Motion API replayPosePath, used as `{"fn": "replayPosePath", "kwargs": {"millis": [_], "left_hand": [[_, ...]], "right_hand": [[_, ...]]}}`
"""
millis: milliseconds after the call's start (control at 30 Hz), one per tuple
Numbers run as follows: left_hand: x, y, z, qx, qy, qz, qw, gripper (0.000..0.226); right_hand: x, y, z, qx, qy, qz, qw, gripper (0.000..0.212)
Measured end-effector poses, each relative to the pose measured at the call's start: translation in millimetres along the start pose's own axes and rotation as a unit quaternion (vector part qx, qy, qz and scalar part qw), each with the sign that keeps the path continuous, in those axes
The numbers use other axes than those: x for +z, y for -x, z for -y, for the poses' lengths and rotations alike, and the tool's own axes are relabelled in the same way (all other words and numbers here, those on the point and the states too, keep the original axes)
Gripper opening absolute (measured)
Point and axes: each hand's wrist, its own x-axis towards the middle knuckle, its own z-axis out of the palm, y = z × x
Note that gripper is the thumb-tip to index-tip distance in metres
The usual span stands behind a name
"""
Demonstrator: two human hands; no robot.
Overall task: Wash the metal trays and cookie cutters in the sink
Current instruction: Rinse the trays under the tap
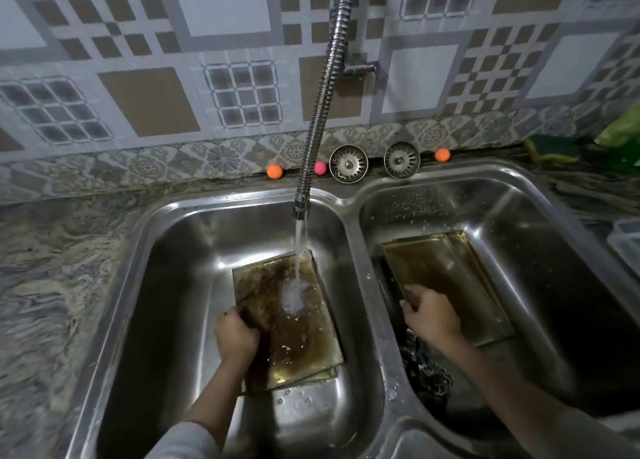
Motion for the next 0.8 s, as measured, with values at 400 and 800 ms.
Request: {"fn": "replayPosePath", "kwargs": {"millis": [400, 800], "left_hand": [[-27.8, 24.5, -25.2, 0.061, 0.207, 0.015, 0.976, 0.048], [-53.8, 43.1, -56.1, 0.074, 0.324, -0.043, 0.942, 0.04]], "right_hand": [[-39.6, 11.8, 53.4, -0.131, -0.212, -0.118, 0.961, 0.034], [-30.1, 38.4, 70.4, -0.164, -0.279, -0.101, 0.941, 0.035]]}}
